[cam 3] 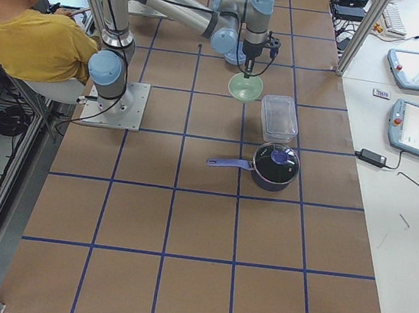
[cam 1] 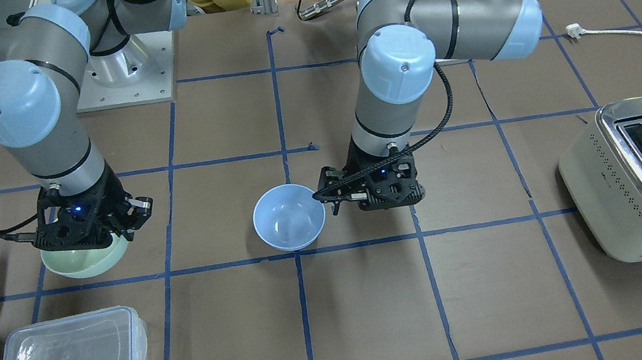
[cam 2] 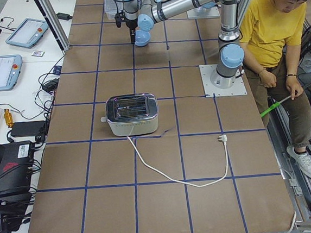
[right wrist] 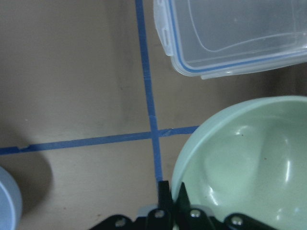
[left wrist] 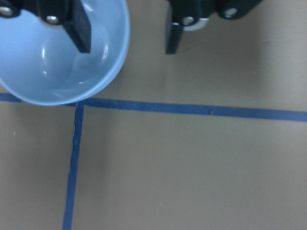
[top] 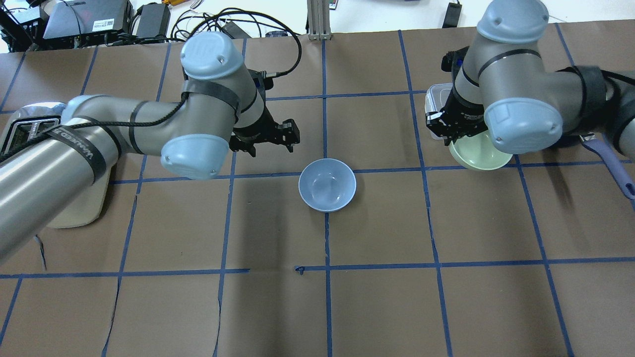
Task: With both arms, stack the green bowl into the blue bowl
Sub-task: 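Set the blue bowl down at the table center and raise the left gripper, then carry the green bowl with the right gripper over the blue bowl and lower it in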
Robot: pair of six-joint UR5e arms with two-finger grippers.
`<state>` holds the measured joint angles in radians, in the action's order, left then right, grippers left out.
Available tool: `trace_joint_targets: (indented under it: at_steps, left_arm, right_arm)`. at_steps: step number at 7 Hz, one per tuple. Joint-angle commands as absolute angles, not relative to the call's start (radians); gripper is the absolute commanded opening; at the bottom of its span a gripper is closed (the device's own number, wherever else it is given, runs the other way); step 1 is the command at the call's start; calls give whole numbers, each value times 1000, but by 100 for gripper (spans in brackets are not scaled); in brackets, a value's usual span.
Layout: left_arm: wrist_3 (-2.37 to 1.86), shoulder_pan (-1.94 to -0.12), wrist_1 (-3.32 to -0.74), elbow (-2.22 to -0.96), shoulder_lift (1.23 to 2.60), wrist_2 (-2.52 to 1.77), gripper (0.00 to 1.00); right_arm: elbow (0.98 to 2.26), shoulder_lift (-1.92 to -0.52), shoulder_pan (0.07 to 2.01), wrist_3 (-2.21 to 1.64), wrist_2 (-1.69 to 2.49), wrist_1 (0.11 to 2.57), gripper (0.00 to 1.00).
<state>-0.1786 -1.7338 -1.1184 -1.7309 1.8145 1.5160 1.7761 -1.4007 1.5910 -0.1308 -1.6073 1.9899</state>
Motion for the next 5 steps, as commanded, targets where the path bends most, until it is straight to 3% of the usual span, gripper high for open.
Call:
trace_joint_targets:
  at_steps: [1, 3, 5]
  left_arm:
    - [-19, -1677, -1387, -1559, 1754, 1650, 100]
    - [29, -1622, -1517, -1452, 1714, 1644, 100]
    - [29, -1606, -1540, -1453, 1697, 1603, 100]
  right_arm:
    - [1663, -1329, 1754, -395, -1614, 1922, 0]
    - [1596, -1258, 1879, -592, -1603, 1924, 0]
    - [1522, -1172, 1983, -766, -1603, 1925, 0]
